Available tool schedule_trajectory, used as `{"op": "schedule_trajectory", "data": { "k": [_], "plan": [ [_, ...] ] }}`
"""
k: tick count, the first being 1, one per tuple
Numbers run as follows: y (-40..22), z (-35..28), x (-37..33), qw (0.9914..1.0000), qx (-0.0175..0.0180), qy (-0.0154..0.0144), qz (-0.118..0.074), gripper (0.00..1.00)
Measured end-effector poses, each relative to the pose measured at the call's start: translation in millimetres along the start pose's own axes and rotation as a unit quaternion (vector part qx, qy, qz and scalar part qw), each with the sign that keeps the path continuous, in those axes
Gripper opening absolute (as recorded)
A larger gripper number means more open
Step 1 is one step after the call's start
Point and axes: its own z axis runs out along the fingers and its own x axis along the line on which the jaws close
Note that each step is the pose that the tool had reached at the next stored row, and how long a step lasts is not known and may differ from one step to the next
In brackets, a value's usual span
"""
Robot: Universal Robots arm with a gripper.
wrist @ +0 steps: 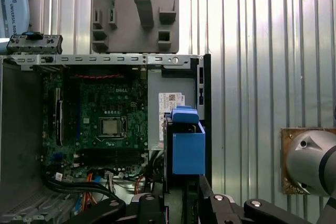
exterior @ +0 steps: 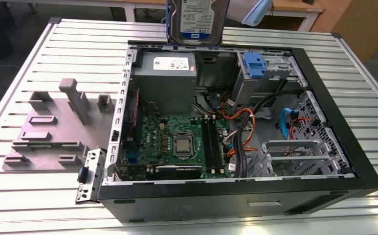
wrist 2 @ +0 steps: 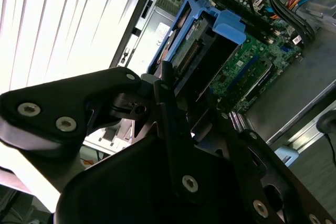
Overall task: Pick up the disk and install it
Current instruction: 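Pick up the disk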
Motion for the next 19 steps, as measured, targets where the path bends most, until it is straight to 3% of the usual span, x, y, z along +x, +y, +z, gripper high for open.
{"op": "schedule_trajectory", "data": {
  "k": [19],
  "plan": [
    [-0.1,0.0,5.7,1.0,0.0,0.0,0.0,0.35]
  ]
}}
